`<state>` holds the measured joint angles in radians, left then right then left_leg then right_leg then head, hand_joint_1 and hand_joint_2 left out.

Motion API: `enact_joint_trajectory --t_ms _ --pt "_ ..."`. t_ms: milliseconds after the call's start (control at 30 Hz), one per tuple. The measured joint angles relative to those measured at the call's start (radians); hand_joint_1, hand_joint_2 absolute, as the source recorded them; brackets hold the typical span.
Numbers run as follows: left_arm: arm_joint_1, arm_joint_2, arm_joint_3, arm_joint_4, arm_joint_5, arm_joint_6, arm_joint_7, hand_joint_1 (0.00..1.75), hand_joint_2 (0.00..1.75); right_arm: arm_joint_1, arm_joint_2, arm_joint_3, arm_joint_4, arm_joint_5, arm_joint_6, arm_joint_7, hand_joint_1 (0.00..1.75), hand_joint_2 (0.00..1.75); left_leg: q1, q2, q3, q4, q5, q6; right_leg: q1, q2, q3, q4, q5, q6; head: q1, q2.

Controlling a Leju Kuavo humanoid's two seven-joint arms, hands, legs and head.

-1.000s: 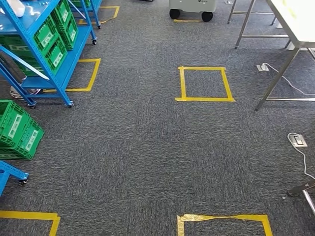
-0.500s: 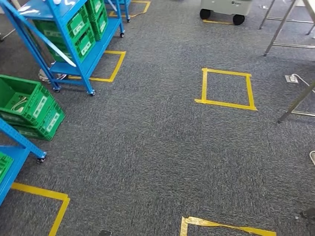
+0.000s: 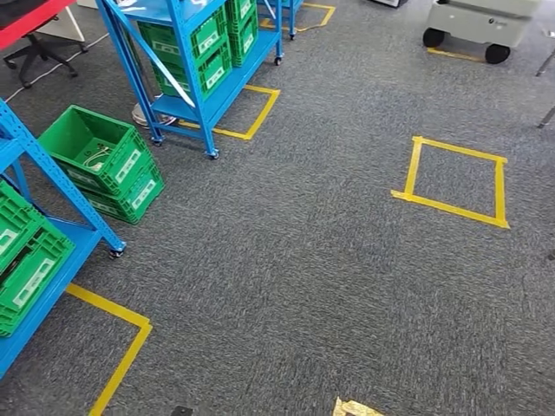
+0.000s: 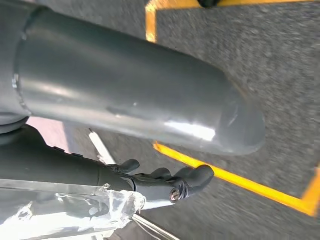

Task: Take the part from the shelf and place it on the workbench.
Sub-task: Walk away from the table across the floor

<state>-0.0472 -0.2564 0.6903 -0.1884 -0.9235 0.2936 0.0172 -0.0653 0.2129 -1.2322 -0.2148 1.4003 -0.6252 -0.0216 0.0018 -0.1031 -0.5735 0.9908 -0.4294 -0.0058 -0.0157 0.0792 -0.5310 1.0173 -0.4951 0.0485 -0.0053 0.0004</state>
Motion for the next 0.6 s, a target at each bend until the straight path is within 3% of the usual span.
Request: enact_joint_trajectory --t_ms 67,100,167,233,267,300,333,400,467,500,567,600 --pt "0.004 0.0 0.002 0.0 -0.002 0.005 0.002 0.0 0.0 -0.001 0.0 0.0 0.0 0.002 0.001 0.001 0.0 0.0 0.004 -0.008 -0.007 -0.001 0.003 -0.012 0.003 -0.019 0.002 -0.002 0.006 -0.015 0.0 0.0" --pt "0.005 0.0 0.002 0.0 -0.006 0.012 0.007 0.0 0.0 -0.001 0.0 0.0 0.0 0.003 0.001 0.001 0.0 0.0 0.004 0.006 -0.014 0.011 -0.007 -0.017 0.003 -0.03 0.002 -0.005 0.01 -0.023 -0.004 0.0" --pt "0.004 0.0 0.002 0.0 -0.026 0.052 0.036 0.0 0.0 0.001 0.0 0.0 0.0 0.003 0.001 0.002 0.0 0.0 0.001 0.055 -0.054 0.098 -0.062 -0.023 0.004 -0.056 0.001 -0.009 0.013 -0.035 -0.01 0.0" --pt "0.004 0.0 0.001 0.0 -0.063 0.122 0.082 0.0 0.0 0.003 0.0 0.0 0.0 0.001 0.002 0.006 0.0 0.0 0.001 0.084 -0.117 0.236 -0.126 -0.027 0.008 -0.083 -0.001 -0.009 0.013 -0.04 -0.014 0.0" --pt "0.005 0.0 -0.002 0.0 -0.083 0.159 0.106 0.0 0.0 0.003 0.0 0.0 0.0 0.001 0.002 0.009 0.0 0.0 0.001 0.088 -0.136 0.281 -0.138 -0.028 0.009 -0.096 -0.002 -0.009 0.012 -0.041 -0.014 0.0" --pt "0.008 0.0 -0.005 0.0 -0.104 0.195 0.127 0.0 0.0 0.003 0.0 0.0 0.0 0.001 0.002 0.013 0.0 0.0 0.001 0.09 -0.136 0.289 -0.13 -0.027 0.01 -0.109 -0.002 -0.009 0.012 -0.042 -0.014 0.0" --pt "0.01 0.001 -0.009 0.0 -0.123 0.227 0.144 0.0 0.0 0.002 0.0 0.0 0.0 0.001 0.002 0.017 0.0 0.0 0.0 0.093 -0.117 0.256 -0.106 -0.026 0.01 -0.12 -0.001 -0.009 0.012 -0.042 -0.014 0.0" --pt "0.012 0.002 -0.021 0.0 -0.156 0.279 0.174 0.0 0.0 0.0 0.0 0.0 0.0 0.004 0.003 0.027 0.0 0.0 -0.003 0.125 -0.042 0.119 -0.043 -0.021 0.013 -0.14 0.002 -0.008 0.009 -0.038 -0.014 0.0" --pt "0.011 0.001 -0.035 0.0 -0.183 0.325 0.199 0.0 0.0 -0.001 0.0 0.0 0.0 0.006 0.004 0.036 0.0 0.0 -0.008 0.157 0.009 0.018 -0.017 -0.012 0.018 -0.157 0.003 -0.006 0.005 -0.03 -0.014 0.0" --pt "0.011 0.0 -0.042 0.0 -0.191 0.346 0.207 0.0 0.0 -0.002 0.0 0.0 0.0 0.007 0.004 0.039 0.0 0.0 -0.011 0.161 0.015 0.001 -0.018 -0.007 0.021 -0.166 0.004 -0.006 0.003 -0.026 -0.013 0.0" --pt "0.017 0.0 -0.049 0.0 -0.198 0.376 0.215 0.0 0.0 -0.004 0.0 0.001 0.0 0.008 0.005 0.043 0.0 0.0 -0.01 0.143 0.013 -0.005 -0.016 0.005 0.021 -0.179 0.007 -0.008 0.0 -0.017 -0.012 0.0" --pt "0.019 0.0 -0.051 0.0 -0.198 0.383 0.216 0.0 0.0 -0.005 0.0 0.001 0.0 0.009 0.005 0.043 0.0 0.0 -0.007 0.134 0.014 -0.008 -0.014 0.011 0.019 -0.167 0.005 0.002 -0.009 -0.011 -0.01 0.0"
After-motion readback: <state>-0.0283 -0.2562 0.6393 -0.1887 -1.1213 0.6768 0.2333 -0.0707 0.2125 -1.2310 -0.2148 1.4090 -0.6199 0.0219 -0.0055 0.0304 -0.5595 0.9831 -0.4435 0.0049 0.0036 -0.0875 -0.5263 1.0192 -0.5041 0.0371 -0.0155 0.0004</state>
